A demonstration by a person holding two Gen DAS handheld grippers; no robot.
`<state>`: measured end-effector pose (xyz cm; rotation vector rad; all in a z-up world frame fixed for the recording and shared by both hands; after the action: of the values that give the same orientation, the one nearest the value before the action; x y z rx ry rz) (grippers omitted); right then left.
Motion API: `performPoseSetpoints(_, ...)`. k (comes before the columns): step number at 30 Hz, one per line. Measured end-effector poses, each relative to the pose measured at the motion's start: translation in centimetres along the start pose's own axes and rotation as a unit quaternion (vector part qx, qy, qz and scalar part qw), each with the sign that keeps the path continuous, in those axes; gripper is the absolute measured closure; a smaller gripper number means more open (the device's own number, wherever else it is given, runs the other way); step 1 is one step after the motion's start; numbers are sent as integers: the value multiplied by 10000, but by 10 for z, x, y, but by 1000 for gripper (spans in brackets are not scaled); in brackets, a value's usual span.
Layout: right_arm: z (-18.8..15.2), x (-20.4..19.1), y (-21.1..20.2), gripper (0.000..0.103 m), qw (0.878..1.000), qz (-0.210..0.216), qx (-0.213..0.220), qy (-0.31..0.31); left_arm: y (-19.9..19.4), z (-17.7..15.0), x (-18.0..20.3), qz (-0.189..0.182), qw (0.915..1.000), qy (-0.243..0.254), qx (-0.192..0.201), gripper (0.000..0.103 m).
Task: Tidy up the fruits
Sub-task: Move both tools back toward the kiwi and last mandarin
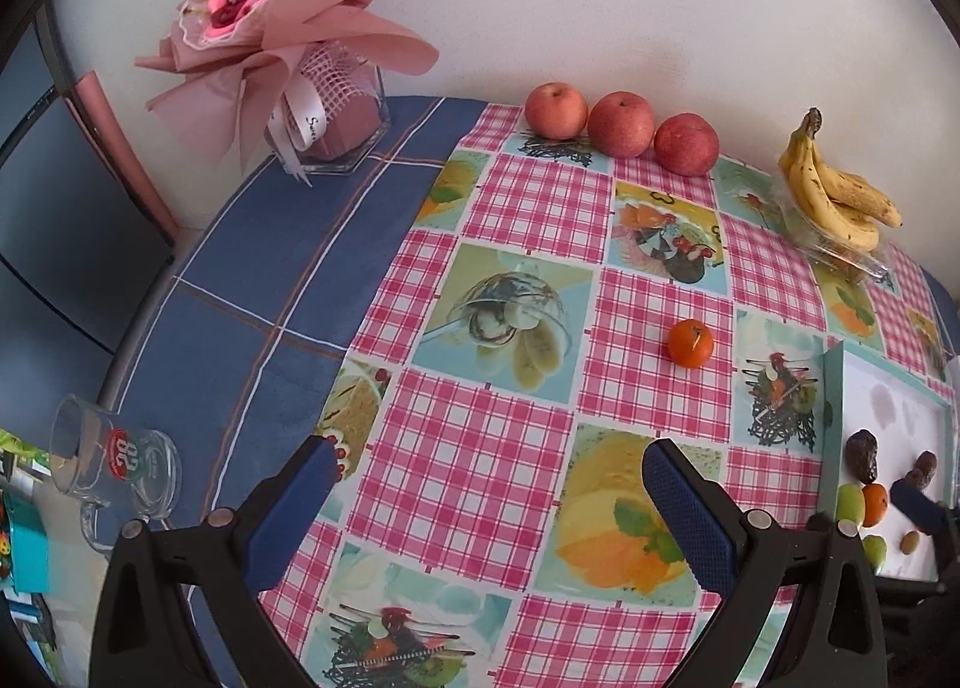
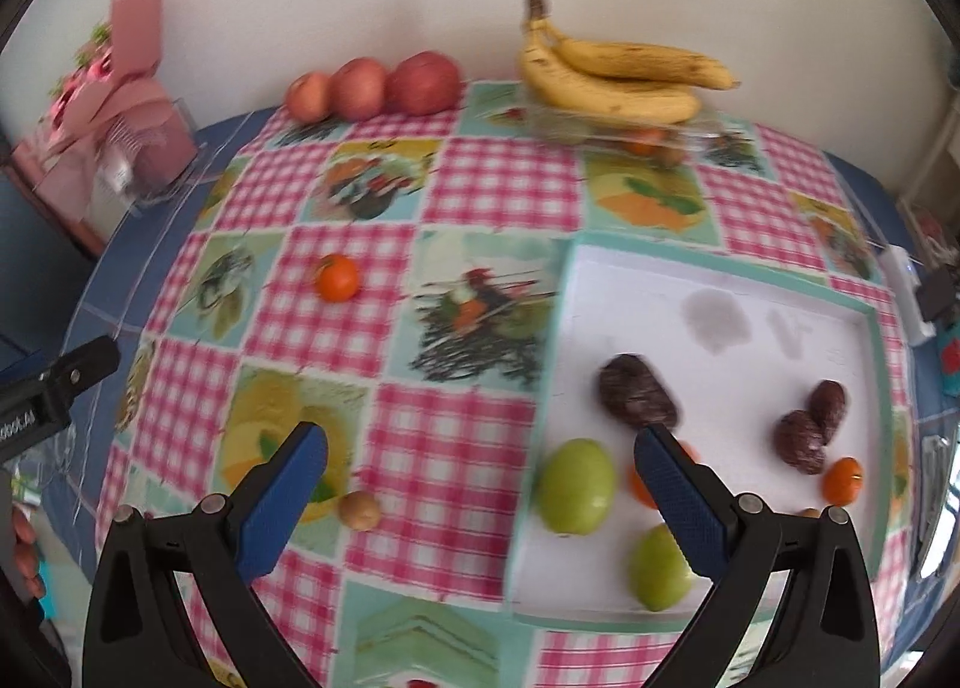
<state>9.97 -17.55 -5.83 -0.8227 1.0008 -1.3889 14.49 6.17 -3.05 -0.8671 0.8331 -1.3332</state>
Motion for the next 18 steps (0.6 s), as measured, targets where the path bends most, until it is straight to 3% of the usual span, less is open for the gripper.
performPoseSetpoints(9, -17, -29, 26, 1, 9979, 40, -375, -522, 28, -17, -4, 158, 9988, 109, -455, 0)
performPoseSetpoints(18, -38, -50, 55, 2, 9921, 173, -806, -944, 38, -23, -9, 226, 9979, 128, -592, 0)
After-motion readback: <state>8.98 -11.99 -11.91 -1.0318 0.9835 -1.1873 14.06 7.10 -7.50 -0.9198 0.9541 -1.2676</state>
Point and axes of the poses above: each gripper's, at about its wrist camera, not at the fingertips, and y roughly the way its jaws point, x to its right, z to its top, the point moved 7 cm from there along y, roughly the way its jaws point, and after that the axes turned 3 degrees about -y, right-handed, at the moved point
